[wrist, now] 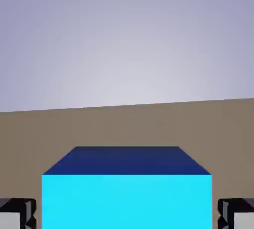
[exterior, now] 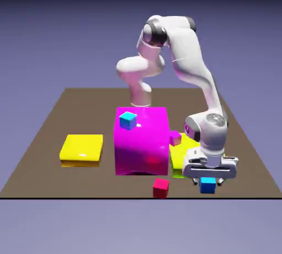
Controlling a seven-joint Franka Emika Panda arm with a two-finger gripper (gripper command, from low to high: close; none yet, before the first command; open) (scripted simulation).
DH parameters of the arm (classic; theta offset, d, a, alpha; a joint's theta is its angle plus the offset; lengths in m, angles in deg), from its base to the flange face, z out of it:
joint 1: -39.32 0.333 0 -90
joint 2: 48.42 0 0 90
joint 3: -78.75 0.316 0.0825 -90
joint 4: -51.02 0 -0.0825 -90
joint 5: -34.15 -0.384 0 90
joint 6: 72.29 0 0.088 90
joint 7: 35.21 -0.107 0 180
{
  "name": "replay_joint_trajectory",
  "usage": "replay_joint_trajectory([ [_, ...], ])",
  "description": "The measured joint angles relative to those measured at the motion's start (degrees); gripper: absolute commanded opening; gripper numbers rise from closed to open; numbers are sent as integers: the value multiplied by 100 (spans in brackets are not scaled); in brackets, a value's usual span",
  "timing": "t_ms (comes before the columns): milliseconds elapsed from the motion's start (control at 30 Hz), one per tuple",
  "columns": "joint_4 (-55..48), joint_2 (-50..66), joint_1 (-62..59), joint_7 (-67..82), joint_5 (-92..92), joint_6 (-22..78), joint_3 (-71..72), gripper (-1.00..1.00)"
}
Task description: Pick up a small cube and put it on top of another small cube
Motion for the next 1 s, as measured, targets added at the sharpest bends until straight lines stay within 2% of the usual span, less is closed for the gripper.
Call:
replay_joint_trajectory([
  [133,189,-830,-31,42,12,640,-27,-100],
  [1000,2017,-6134,-3227,2922,226,4111,-232,-100],
])
